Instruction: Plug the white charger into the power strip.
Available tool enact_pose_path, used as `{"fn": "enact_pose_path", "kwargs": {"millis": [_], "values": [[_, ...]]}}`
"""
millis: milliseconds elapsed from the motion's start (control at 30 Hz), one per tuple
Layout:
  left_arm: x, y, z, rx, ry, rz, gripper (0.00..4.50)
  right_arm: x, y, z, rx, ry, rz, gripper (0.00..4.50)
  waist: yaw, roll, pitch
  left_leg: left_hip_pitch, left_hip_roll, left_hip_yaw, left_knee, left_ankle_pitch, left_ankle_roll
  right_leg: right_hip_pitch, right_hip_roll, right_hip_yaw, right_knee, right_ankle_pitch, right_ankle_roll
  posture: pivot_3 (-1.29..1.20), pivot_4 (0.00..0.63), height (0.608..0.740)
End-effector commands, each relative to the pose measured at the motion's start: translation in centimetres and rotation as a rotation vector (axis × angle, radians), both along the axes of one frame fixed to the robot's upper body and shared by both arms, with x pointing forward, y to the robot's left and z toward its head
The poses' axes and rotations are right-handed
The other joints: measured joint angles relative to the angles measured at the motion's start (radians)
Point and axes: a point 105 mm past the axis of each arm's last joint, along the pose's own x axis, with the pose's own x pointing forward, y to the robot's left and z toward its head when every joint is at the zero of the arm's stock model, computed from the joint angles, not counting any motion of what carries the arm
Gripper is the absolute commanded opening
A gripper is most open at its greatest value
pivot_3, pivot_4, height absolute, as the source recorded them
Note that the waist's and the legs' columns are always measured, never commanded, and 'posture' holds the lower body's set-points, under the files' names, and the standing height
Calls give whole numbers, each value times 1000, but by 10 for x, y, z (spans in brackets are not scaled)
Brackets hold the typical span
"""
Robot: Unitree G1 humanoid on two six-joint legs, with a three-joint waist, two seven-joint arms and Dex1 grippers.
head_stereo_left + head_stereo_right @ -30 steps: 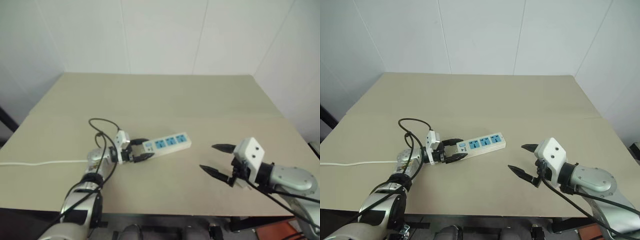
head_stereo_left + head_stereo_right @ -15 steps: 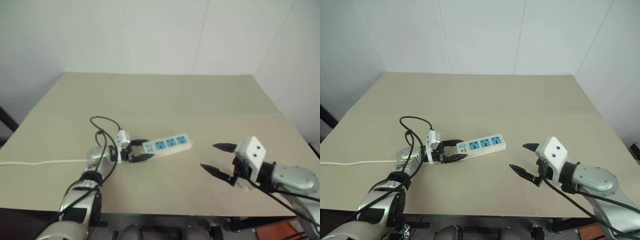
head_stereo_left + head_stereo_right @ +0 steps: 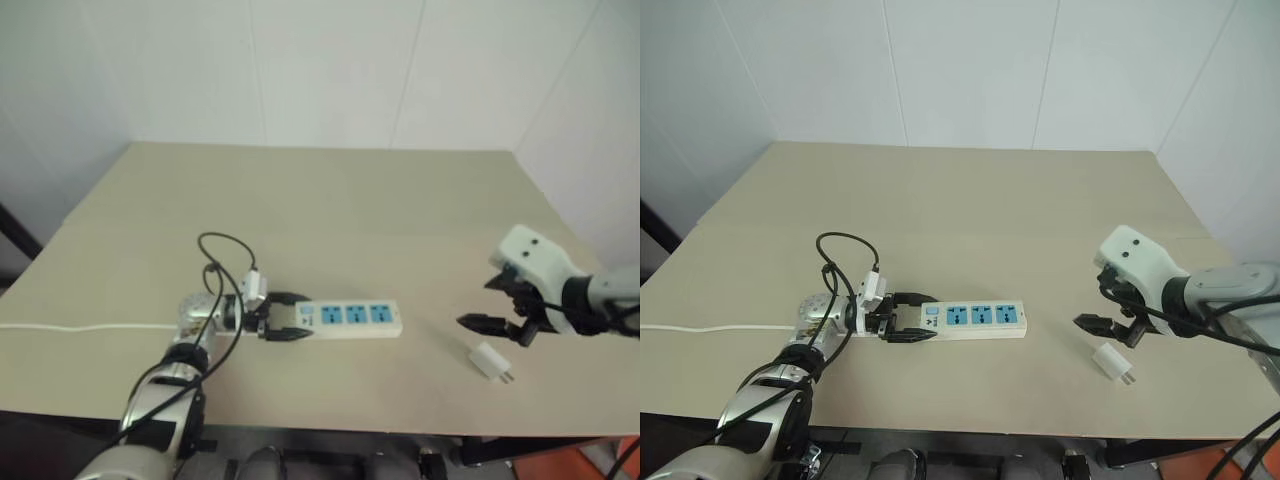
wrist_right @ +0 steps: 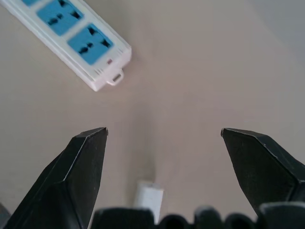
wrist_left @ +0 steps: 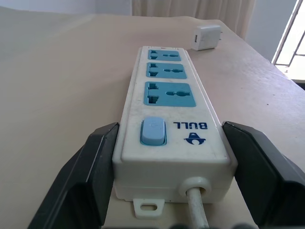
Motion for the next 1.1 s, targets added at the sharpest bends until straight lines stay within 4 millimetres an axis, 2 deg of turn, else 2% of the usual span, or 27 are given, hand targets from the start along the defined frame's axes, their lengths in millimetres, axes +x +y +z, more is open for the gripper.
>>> {"fn": "enact_pose_path", "kwargs": {"millis": [33, 267, 633, 1100], "values": [[-6, -6, -2, 1, -23, -37, 3221, -8, -1, -15, -16, 125, -60, 4500, 1, 0, 0, 0, 0, 0, 0, 0, 0, 0, 0, 0, 0, 0, 0, 0, 150, 740], [-9, -11, -3, -26, -32, -46, 3221, -5, -7, -38, -64, 212, -130, 4500, 4, 0, 0, -1, 0, 0, 1, 0, 0, -1, 0, 0, 0, 0, 0, 0, 150, 740], [-12, -7, -6, -34, -34, -27, 3221, 12, -20, -48, -89, 212, -186, 4500, 2, 1, -1, -1, 0, 0, 1, 0, 0, -1, 0, 0, 1, 0, 0, 0, 150, 740], [-14, -4, -10, -26, -30, -7, 3221, 14, -26, -65, -84, 279, -220, 4500, -2, 2, -1, -1, 0, 0, 1, 0, 0, -1, 0, 0, 1, 0, 0, 0, 150, 740]]}}
